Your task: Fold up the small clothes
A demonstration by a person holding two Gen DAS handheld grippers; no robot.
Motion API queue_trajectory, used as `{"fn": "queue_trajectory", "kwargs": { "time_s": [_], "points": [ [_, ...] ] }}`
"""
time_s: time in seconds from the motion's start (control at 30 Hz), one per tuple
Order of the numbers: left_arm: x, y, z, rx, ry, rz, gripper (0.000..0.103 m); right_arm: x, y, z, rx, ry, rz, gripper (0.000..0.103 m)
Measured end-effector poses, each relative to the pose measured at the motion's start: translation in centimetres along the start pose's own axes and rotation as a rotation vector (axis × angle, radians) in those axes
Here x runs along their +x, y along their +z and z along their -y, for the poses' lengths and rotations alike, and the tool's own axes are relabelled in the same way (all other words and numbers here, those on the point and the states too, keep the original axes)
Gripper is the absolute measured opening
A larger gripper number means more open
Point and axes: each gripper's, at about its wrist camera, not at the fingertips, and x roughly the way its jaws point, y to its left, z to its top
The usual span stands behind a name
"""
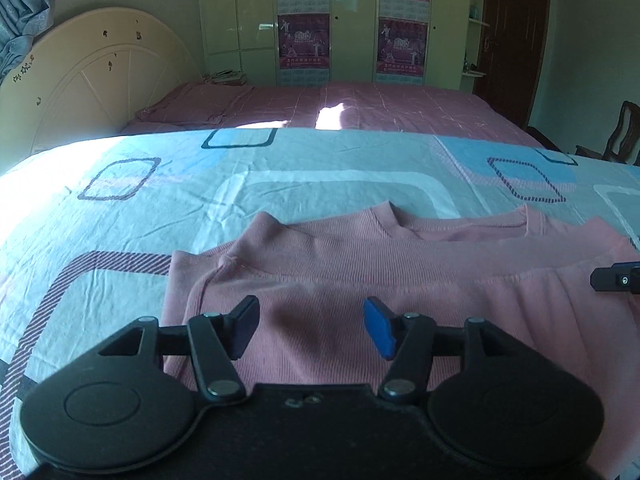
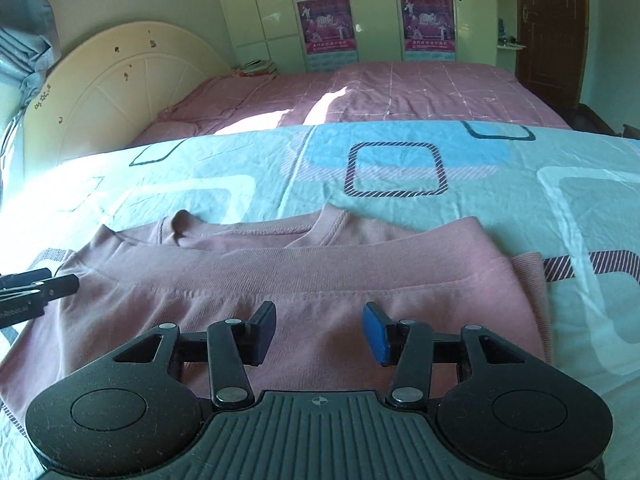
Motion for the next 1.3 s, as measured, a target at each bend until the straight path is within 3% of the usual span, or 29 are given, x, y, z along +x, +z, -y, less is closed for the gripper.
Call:
{"fn": "queue_trajectory", "kwargs": {
  "time_s": [0.1,0.2,0.27,0.47,0.57,0.8,0.97,1.03,1.13,1.3],
  "points": [
    [1.5,-1.3,-0.5,-0.006,0.035,-0.050,0.060,0.6,-1.1,0.3,-0.018,-0.049,-0.022,0.048],
    [1.4,-1.9,-1.4,-0.025,0.044,-0.038,0.064,0.7,-2.2,2.4,-0.011,-0.117,-0.033,0.048],
    [1.2,-1.8,-1.7,-0.017,0.046,-0.043,0.064,0.0,-2.7,4.1,0.044,-0.113,-0.028,0.048],
    [0.4,-1.8,-2.2,-0.031,0.074,-0.055,0.064,-1.7,-4.1,5.4,0.026,-0.203,-0.036,0.048],
    [-0.9,-1.5,-1.9,-0.041,0.079,-0.041,0.060,-3.4,-4.4,4.9,0.036,-0.178,-0.020,0.048],
    [-4.7,-2.7,0.5,-0.022,-0.005,-0.007,0.062,-5.7,-6.0,0.9,-0.036,-0.095,0.006,0.048],
    [-3.7,-6.0,-0.5,-0.017,0.042,-0.083,0.066,-5.2,-9.2,1.9,-0.077,-0.181,-0.047,0.048],
    [-4.0,-6.9,-1.8,-0.049,0.043,-0.063,0.069,-5.8,-9.9,2.9,-0.075,-0.206,-0.040,0.048],
    [-4.3,-7.1,-2.1,-0.010,0.039,-0.058,0.069,-6.5,-10.6,4.2,-0.038,-0.235,-0.043,0.048],
    [-6.0,-6.9,-2.7,-0.047,0.022,-0.094,0.067,-7.9,-9.9,3.3,0.004,-0.234,-0.064,0.048]
  ]
}}
